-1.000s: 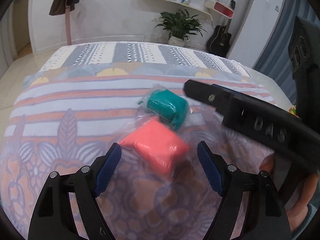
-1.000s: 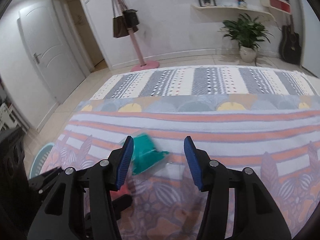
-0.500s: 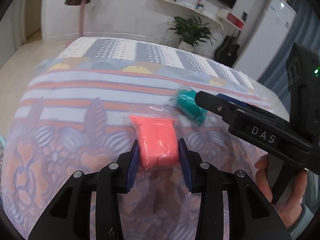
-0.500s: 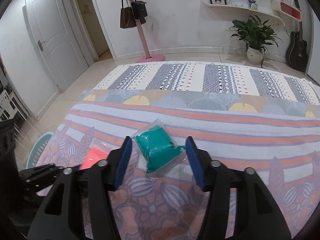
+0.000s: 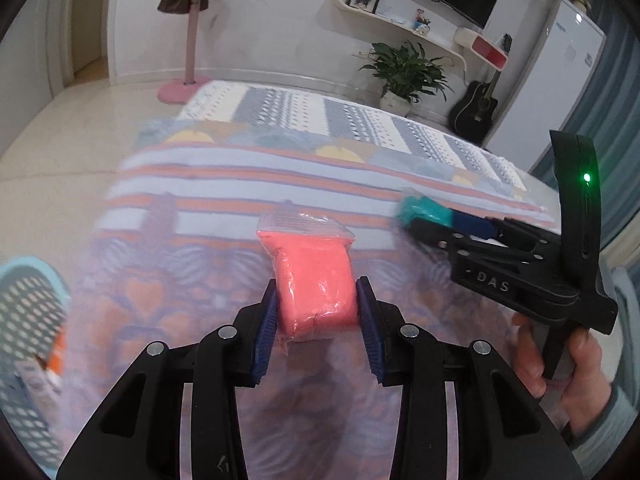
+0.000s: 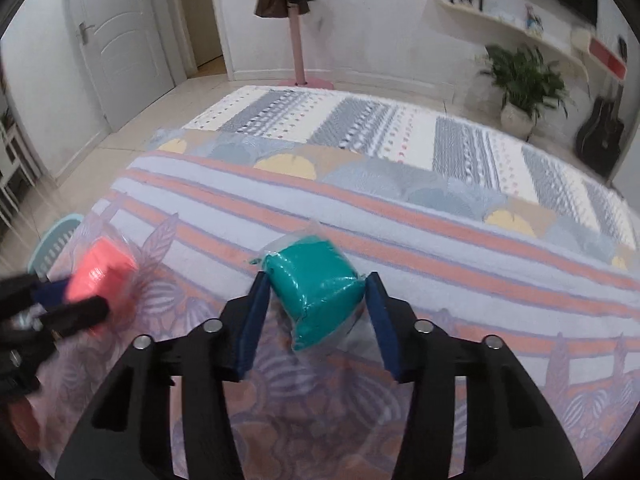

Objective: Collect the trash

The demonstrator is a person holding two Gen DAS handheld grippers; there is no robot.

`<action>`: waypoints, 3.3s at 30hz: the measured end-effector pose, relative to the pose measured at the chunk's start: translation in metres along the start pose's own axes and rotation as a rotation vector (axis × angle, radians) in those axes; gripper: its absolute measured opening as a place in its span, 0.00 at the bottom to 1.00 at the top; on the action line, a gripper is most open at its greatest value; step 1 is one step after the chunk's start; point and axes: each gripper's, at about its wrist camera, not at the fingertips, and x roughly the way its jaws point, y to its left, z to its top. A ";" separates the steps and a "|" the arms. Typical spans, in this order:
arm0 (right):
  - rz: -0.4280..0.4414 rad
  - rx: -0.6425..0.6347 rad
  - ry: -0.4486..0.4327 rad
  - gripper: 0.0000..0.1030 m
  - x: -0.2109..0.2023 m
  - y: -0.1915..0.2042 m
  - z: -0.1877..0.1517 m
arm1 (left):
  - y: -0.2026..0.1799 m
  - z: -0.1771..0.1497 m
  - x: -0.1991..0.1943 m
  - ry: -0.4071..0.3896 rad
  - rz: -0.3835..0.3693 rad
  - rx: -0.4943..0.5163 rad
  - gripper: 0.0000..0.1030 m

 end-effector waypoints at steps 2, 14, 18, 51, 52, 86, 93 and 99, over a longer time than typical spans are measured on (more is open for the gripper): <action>-0.027 -0.051 -0.015 0.40 -0.003 0.012 -0.001 | 0.014 0.002 -0.014 -0.008 0.023 0.003 0.35; 0.188 -0.151 -0.122 0.40 -0.043 0.149 0.035 | 0.138 -0.008 -0.120 -0.140 0.135 -0.246 0.35; 0.261 -0.184 -0.112 0.40 -0.044 0.200 0.041 | 0.179 -0.020 -0.143 -0.163 0.173 -0.335 0.35; 0.480 -0.215 0.081 0.55 -0.016 0.326 0.013 | 0.260 -0.067 -0.203 -0.207 0.280 -0.482 0.73; 0.487 -0.203 0.066 0.58 -0.026 0.320 0.014 | 0.253 -0.066 -0.211 -0.228 0.283 -0.473 0.73; 0.129 -0.143 -0.490 0.78 -0.209 0.204 -0.049 | 0.060 -0.102 -0.250 -0.492 0.541 -0.253 0.88; 0.122 -0.114 -0.511 0.78 -0.215 0.194 -0.049 | 0.053 -0.101 -0.252 -0.511 0.566 -0.246 0.90; 0.129 -0.113 -0.496 0.78 -0.209 0.194 -0.049 | 0.050 -0.098 -0.248 -0.498 0.590 -0.237 0.90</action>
